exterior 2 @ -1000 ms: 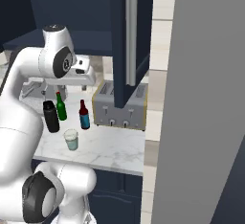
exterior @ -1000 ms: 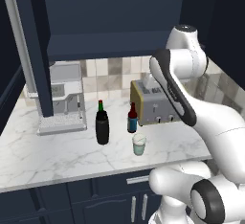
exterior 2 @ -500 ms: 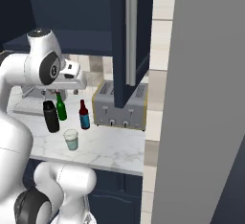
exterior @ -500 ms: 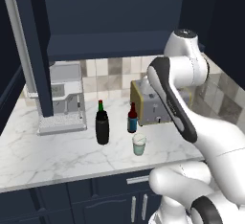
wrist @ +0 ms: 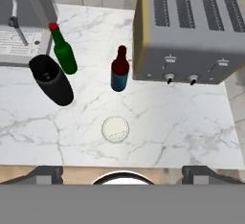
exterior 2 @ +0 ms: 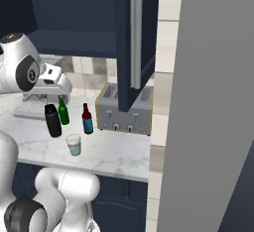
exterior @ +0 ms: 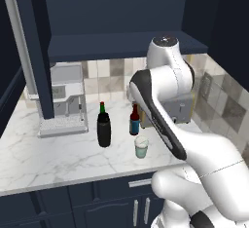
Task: Sort all alcoholic drinks to one cabinet, and non-alcoholic drinks to the other.
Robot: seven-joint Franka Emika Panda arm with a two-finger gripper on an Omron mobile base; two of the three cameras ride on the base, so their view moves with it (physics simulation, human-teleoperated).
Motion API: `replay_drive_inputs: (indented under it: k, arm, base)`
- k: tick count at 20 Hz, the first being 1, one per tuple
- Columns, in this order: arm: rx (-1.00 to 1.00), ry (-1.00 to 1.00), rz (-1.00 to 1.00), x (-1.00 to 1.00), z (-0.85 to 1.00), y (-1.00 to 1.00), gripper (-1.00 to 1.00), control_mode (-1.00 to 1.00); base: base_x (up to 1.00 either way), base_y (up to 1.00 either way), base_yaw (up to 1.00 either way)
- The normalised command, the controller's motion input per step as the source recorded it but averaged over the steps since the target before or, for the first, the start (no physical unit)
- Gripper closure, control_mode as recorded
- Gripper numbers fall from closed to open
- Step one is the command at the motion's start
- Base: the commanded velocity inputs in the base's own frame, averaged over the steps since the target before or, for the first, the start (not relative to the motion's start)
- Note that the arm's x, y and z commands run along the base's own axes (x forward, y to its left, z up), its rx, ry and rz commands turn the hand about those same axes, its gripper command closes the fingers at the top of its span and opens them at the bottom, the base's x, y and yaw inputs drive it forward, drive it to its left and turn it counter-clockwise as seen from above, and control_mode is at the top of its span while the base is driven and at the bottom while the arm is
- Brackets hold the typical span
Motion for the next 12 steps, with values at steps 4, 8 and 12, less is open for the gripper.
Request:
replay_drive_inputs:
  k: [4,8,12]
  arm:
    - [-0.03,-0.05,-0.14,-0.04,0.0,0.43,-1.0,-1.0]
    - [-0.03,-0.11,-0.16,0.0,-0.03,0.38,-1.0,-1.0]
    - [-0.03,-0.16,-0.16,0.0,-0.09,0.36,-1.0,-1.0]
  base:
    - [0.0,0.0,0.0]
    - [0.0,0.0,0.0]
    - [0.0,0.0,0.0]
